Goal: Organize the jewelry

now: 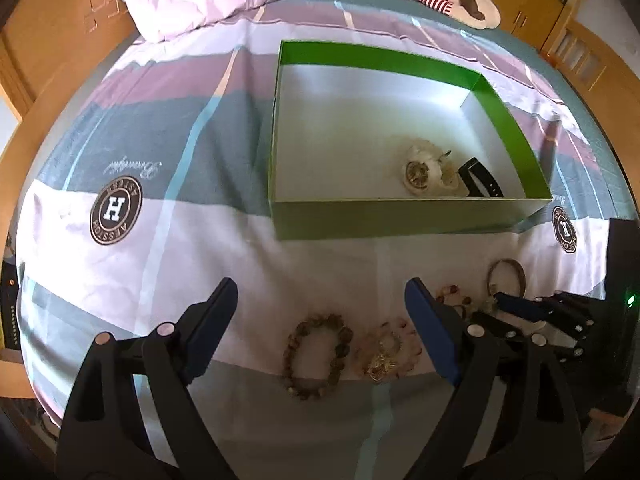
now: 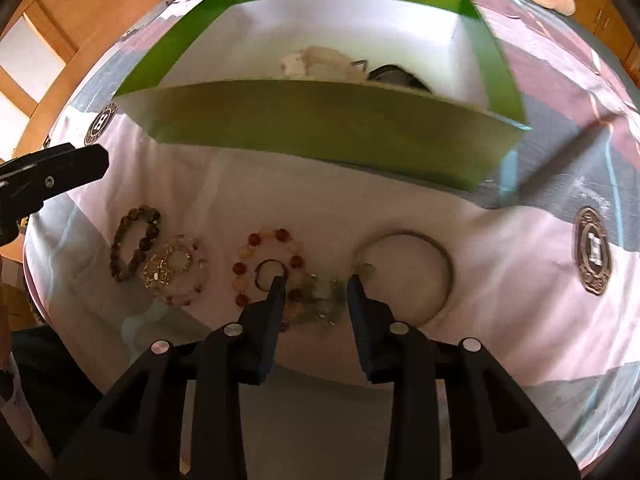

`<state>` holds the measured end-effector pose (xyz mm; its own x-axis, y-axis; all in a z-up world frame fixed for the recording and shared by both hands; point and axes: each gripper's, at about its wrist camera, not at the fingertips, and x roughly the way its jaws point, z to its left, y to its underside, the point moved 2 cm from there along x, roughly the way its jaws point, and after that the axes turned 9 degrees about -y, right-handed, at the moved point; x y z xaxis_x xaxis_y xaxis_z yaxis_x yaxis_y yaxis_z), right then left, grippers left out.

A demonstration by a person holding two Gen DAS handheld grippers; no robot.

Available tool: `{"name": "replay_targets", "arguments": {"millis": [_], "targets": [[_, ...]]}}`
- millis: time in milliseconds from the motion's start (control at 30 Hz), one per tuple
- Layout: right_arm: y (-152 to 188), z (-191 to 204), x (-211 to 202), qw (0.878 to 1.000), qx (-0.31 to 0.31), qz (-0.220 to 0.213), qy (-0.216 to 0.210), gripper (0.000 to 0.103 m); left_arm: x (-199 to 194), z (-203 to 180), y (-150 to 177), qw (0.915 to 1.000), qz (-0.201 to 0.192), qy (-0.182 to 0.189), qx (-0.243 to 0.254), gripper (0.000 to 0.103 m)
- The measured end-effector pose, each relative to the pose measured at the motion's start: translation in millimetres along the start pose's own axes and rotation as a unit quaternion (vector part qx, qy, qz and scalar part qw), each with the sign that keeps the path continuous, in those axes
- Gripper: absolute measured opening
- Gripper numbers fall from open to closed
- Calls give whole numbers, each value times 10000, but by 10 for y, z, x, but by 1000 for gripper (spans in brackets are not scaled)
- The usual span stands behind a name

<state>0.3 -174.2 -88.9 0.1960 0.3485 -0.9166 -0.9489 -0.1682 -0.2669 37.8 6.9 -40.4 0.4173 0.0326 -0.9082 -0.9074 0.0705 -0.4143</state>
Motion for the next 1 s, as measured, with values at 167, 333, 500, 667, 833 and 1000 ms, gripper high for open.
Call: {"name": "replay_targets", "arguments": {"millis": [167, 333, 500, 667, 833, 1000], "targets": [[-44, -8, -154, 9990, 177, -216, -363, 10, 29, -18, 26, 9999, 87, -56, 58, 87], [-85, -138, -336, 9979, 352, -505, -197, 10, 111, -67, 75, 9995, 248, -126, 177, 87], [-103, -321, -431, 9958, 643, -646, -74, 10, 188, -175, 140, 9978, 428, -255, 430, 87], [-97, -348, -373, 9964, 650, -542, -1, 10, 312, -288, 246, 9939, 773, -333, 708, 71], [-121, -325, -345, 9967, 602, -536, 18, 10, 366, -169, 228, 9943, 894, -315, 491, 69], [-91, -336, -341, 9969, 617, -495, 45, 10, 410, 5, 204, 9934, 1021, -422, 301, 69]]}}
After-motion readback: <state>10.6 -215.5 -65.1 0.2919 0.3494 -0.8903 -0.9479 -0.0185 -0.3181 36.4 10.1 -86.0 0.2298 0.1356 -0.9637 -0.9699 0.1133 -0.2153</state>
